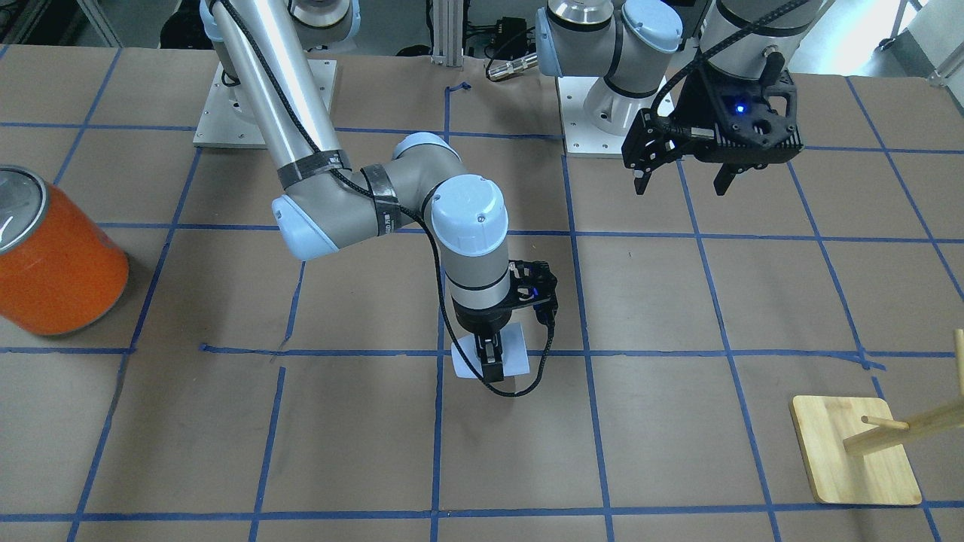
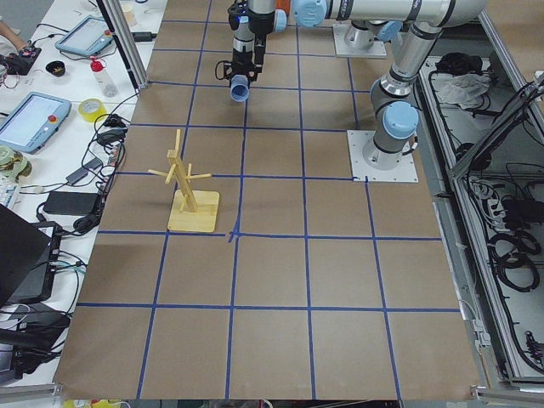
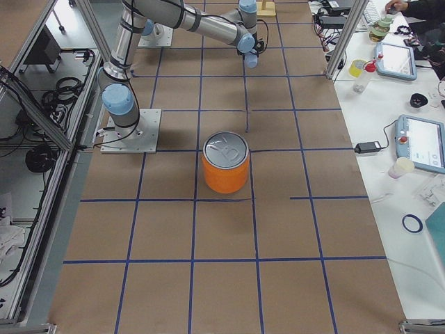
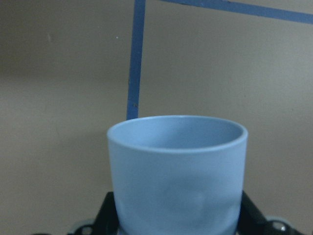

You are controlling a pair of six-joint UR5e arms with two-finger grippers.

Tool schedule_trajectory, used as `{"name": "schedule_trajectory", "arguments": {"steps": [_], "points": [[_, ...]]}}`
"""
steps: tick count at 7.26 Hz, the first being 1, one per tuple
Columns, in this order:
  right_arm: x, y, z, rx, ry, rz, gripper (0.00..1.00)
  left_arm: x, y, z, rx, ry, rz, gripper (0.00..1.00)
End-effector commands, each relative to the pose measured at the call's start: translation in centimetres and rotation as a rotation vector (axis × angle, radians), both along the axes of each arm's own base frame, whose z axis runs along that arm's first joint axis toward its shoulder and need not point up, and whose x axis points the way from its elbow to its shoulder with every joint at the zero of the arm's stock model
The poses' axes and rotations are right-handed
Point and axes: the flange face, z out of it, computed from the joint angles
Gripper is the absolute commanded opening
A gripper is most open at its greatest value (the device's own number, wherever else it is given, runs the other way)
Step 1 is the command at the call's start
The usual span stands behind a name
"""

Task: Flip cup
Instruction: 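Carry the cup with the right gripper toward the table center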

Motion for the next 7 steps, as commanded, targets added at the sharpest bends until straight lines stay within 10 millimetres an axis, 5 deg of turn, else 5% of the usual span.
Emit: {"name": "schedule_trajectory", "arguments": {"steps": [1, 3, 5, 6, 7], "points": [[1.2, 1.0, -1.7, 0.021, 0.01, 0.026, 0.07, 0.0, 0.0, 0.0, 0.0, 0.0, 0.0, 1.0], [1.5, 1.0, -2.1, 0.026, 0.011, 0.031, 0.27, 0.0, 0.0, 0.0, 0.0, 0.0, 0.0, 1.0], [1.8, 1.0, -1.9, 0.023, -0.019, 0.035, 0.88, 0.0, 0.0, 0.0, 0.0, 0.002, 0.0, 1.0], [1.9, 0.9, -1.6, 0.017, -0.026, 0.036, 1.0, 0.0, 0.0, -0.1, 0.003, 0.0, 0.0, 1.0], [1.8, 0.6, -1.0, 0.005, -0.025, 0.032, 1.0, 0.0, 0.1, -0.3, 0.006, 0.0, 0.0, 1.0]]}}
